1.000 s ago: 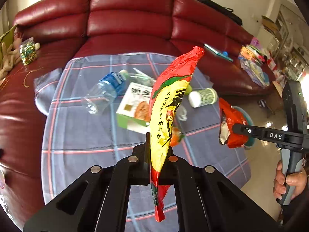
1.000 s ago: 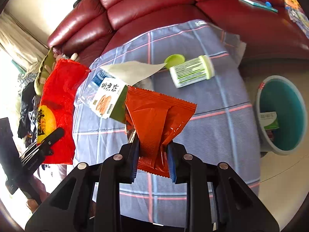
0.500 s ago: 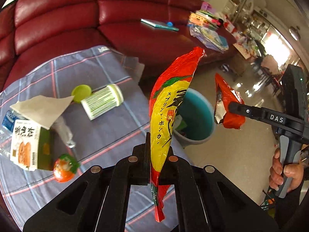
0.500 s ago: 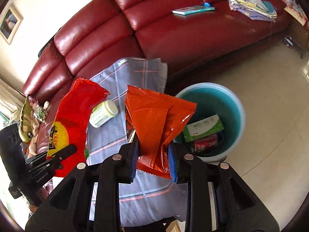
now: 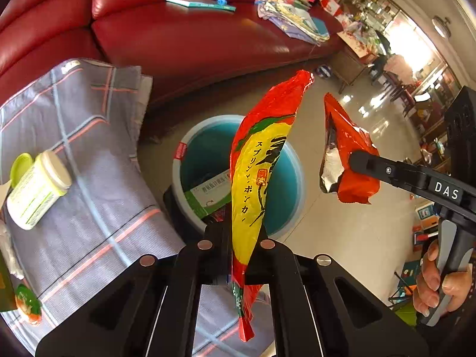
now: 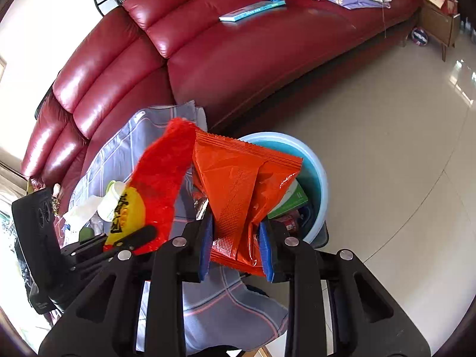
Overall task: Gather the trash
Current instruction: 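Carry wrapper and packet over the teal bin and open both tools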
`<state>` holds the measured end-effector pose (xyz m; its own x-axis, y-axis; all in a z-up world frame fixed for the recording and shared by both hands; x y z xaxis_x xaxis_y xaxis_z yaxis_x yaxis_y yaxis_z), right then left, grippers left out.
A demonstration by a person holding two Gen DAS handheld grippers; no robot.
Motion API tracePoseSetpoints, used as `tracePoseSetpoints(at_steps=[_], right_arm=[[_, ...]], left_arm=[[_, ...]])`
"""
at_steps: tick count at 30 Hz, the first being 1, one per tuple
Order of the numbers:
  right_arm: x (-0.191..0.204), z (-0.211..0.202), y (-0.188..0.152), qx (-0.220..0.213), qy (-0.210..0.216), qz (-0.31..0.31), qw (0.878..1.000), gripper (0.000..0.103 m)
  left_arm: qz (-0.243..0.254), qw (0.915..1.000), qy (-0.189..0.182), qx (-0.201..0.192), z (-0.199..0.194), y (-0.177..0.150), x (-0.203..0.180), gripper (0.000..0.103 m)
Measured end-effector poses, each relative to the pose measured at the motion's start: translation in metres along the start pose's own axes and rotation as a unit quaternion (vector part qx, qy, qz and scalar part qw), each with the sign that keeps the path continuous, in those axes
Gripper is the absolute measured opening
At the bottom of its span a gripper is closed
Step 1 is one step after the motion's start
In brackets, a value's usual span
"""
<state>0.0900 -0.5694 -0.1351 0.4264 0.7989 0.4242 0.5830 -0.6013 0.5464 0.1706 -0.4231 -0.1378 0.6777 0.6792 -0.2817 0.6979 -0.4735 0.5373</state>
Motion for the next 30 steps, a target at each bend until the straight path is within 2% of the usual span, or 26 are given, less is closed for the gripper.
tracePoseSetpoints(at_steps=[7, 8, 10, 11, 12, 14, 21, 25, 27, 30], right_arm=[[-0.016, 0.018, 0.003, 0.012, -0.014, 0.014, 1.0, 0.026], [-0.017, 0.02, 0.003, 0.013, -0.016, 0.014, 1.0, 0.026], [-0.02, 0.026, 0.001, 0.02, -0.019, 0.016, 0.999, 0.026], [-0.02, 0.028, 0.001, 0.022, -0.021, 0.016, 0.999, 0.026], [-0.019, 0.03, 0.001, 0.024, -0.023, 0.015, 0.999, 0.026], [-0.02, 0.036, 0.001, 0.027, -0.024, 0.018, 0.999, 0.026], [-0.01, 0.05, -0.003, 0.04, -0.025, 0.008, 0.999, 0.027], [-0.001, 0.06, -0.004, 0.048, -0.024, 0.001, 0.999, 0.028], [0.005, 0.064, -0.004, 0.051, -0.026, -0.003, 0.998, 0.031], [0.012, 0.067, -0.004, 0.049, -0.032, -0.013, 0.998, 0.047]], left_arm=[[0.003, 0.9998, -0.009, 0.018, 0.044, 0.004, -0.008, 0.005], [0.005, 0.9998, -0.007, 0.02, 0.049, 0.004, -0.008, 0.01], [0.004, 0.9997, -0.001, 0.023, 0.053, 0.003, -0.006, 0.041], [0.004, 0.9998, 0.006, 0.019, 0.053, 0.004, -0.004, 0.068], [0.007, 0.9998, 0.015, 0.006, 0.05, 0.006, -0.003, 0.08], [0.014, 0.9994, 0.028, -0.011, 0.046, 0.007, 0.0, 0.09], [-0.004, 0.9992, 0.033, -0.02, 0.026, 0.004, 0.02, 0.099], [-0.018, 0.9988, 0.04, -0.021, 0.01, -0.001, 0.033, 0.099], [-0.019, 0.9983, 0.049, -0.026, 0.0, -0.004, 0.041, 0.099], [-0.019, 0.9977, 0.057, -0.032, -0.012, -0.008, 0.051, 0.099]])
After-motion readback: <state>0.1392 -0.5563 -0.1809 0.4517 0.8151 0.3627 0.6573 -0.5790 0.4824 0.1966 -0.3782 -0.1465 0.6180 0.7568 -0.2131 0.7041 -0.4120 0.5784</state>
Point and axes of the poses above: each gripper's, at about its wrist camera, not at the fingertips, and z roughly the way its jaws point, x to its left, y to its top, the point moved 8 cm from there along z, roughly the way its jaws point, and after that the axes turned 8 degrees about -x, right-handed, at the moved point
